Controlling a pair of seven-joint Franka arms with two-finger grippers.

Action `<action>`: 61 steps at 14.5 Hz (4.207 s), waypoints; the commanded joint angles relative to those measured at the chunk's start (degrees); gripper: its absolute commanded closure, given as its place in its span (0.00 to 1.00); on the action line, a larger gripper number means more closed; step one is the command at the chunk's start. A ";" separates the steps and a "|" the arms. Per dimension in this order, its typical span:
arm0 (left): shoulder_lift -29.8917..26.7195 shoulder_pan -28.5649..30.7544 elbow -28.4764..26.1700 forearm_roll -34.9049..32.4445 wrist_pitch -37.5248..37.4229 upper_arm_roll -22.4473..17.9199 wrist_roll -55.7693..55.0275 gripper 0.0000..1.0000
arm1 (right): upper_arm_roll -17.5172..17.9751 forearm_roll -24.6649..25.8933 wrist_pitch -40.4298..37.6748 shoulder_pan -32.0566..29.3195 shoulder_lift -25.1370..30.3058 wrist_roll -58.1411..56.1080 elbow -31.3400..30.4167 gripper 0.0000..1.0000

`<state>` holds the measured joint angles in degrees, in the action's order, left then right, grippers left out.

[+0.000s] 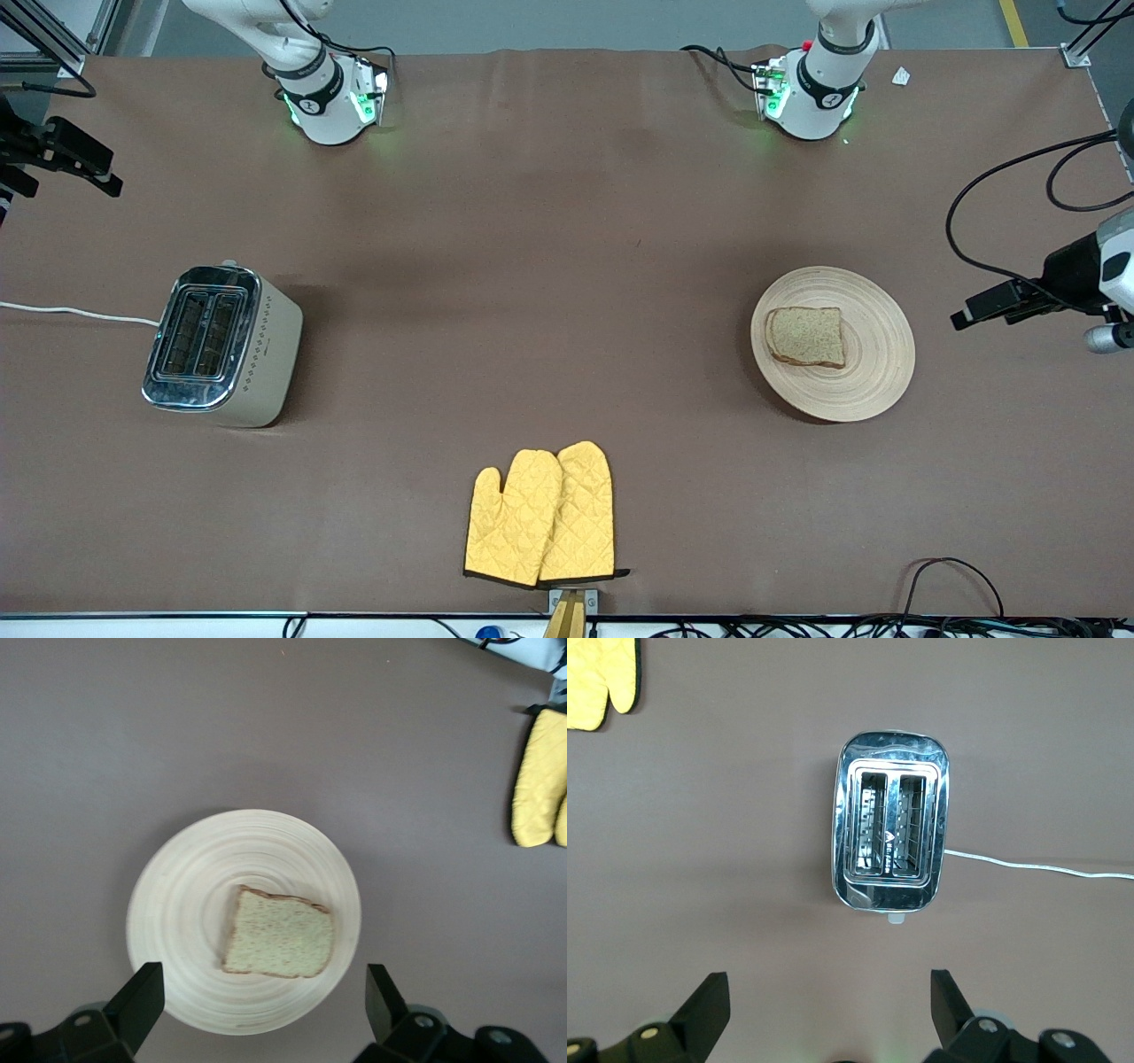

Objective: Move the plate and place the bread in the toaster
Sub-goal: 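Reach the left gripper toward the rim of the wooden plate, then grasp the rim of the wooden plate with the left gripper, then slide the plate with the left gripper toward the table middle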

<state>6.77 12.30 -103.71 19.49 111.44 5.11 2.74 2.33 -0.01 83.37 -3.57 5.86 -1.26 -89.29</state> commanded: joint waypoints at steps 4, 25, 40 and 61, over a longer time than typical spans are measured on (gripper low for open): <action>7.89 9.92 -2.29 13.80 1.33 0.16 23.91 0.00 | 0.04 0.36 0.57 0.23 0.65 0.99 -1.07 0.00; 34.35 22.42 0.43 28.58 -7.00 0.77 59.14 0.25 | 0.04 0.36 0.39 0.67 0.56 0.91 -1.07 0.00; 36.04 21.81 4.13 29.03 -12.21 1.38 58.18 1.00 | 0.04 0.36 0.83 0.59 0.56 0.99 -2.30 0.00; 40.86 -7.18 6.15 40.19 15.64 22.39 34.09 1.00 | 0.04 0.19 0.92 0.85 0.65 0.99 -2.30 0.00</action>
<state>45.83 6.06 -98.49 57.21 126.10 27.35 35.82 2.41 -0.01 83.94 -3.11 5.81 -1.23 -90.79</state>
